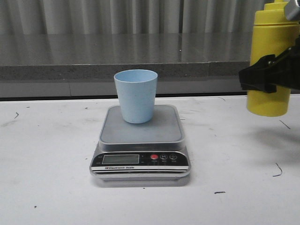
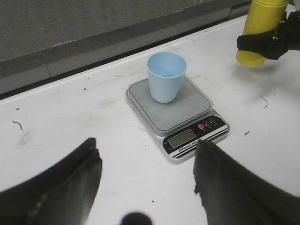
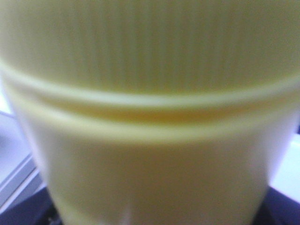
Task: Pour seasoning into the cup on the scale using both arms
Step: 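Lower the yellow bottle back onto the table with the right gripper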
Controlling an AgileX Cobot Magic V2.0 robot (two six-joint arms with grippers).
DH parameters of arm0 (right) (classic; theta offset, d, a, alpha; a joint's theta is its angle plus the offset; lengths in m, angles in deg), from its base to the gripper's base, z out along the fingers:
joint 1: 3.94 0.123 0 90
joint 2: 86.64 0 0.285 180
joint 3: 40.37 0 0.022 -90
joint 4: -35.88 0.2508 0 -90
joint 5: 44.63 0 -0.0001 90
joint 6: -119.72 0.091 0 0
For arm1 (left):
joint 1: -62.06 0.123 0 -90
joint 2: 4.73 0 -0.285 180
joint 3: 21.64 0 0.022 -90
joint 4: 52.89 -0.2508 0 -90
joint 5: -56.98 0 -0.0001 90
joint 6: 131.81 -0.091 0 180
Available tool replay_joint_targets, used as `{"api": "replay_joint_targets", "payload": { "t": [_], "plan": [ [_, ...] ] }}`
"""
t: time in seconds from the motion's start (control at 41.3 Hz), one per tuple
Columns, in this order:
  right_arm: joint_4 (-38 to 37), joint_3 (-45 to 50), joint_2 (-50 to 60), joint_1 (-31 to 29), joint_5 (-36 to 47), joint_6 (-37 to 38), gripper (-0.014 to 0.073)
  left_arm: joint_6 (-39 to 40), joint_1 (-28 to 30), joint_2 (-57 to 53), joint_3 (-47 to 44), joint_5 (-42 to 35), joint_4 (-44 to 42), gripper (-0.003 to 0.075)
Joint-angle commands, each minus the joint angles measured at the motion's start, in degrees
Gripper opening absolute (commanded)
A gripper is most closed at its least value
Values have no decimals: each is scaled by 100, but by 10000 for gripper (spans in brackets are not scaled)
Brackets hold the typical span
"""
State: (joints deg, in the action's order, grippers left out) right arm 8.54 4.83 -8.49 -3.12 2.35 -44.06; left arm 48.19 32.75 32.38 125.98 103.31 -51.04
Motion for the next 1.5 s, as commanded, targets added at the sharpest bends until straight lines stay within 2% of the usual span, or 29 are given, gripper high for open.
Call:
{"api": "replay_joint_targets", "payload": {
  "t": [0.0, 0.194, 0.387, 0.557, 0.654, 0.799, 1.09, 1.235, 1.308, 1.477],
  "plan": [
    [296, -156, -103, -30, 1198, -351, 314, 80, 18, 26, 143, -449, 56, 428],
    [945, -156, -709, -30, 1817, -658, 314, 80, 18, 26, 143, -449, 56, 428],
    [997, -162, -1187, -30, 2451, -860, 314, 80, 18, 26, 143, -449, 56, 428],
    [997, -162, -1479, -30, 2566, -977, 324, 80, 18, 26, 143, -449, 56, 428],
    [997, -162, -1563, -30, 2579, -1000, 398, 80, 18, 26, 143, -449, 56, 428],
    [956, -162, -1569, -30, 2579, -1000, 622, 80, 18, 26, 143, -449, 56, 428],
    [881, 103, -1392, -30, 2441, -1000, 599, 80, 18, 26, 143, -449, 56, 428],
    [896, 437, -1002, -25, 1965, -1000, 599, 80, 18, 26, 143, -449, 56, 428],
    [910, 555, -750, -25, 1450, -1000, 599, 80, 18, 26, 143, -449, 56, 428],
    [899, 680, 196, 182, -610, -655, 599, 80, 18, 26, 143, -449, 56, 428]
  ]
}}
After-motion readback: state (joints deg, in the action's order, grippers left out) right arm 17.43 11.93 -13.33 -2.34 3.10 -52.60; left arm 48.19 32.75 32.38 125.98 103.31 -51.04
